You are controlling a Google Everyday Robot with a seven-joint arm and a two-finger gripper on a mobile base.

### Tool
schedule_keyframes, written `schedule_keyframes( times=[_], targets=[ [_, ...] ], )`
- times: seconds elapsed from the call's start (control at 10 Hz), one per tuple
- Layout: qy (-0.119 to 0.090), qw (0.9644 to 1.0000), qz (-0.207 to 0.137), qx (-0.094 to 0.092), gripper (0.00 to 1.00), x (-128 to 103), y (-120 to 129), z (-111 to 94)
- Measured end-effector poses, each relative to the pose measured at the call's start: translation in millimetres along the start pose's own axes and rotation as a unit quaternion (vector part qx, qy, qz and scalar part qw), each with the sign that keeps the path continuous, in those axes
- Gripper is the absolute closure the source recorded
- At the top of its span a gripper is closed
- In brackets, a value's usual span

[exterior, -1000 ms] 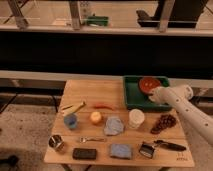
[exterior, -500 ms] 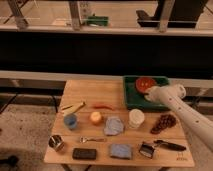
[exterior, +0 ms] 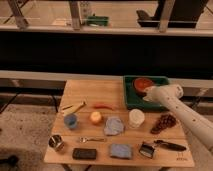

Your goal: Stack bowls into tray

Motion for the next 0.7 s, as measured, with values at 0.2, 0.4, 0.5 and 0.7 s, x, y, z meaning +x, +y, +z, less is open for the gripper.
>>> schedule_keyframes(
  times=[0.2, 0.4, 0.5, 0.7],
  targets=[
    [0.002, 1.0000, 0.000, 0.001, 0.20, 1, 0, -1],
    [0.004, 1.0000, 0.000, 0.001, 0.20, 1, 0, -2],
    [0.008, 1.0000, -0.001, 0.001, 0.20, 0, -1, -6],
    [0.017, 0.9998, -0.006, 0.003, 0.20, 0, -3, -12]
  ],
)
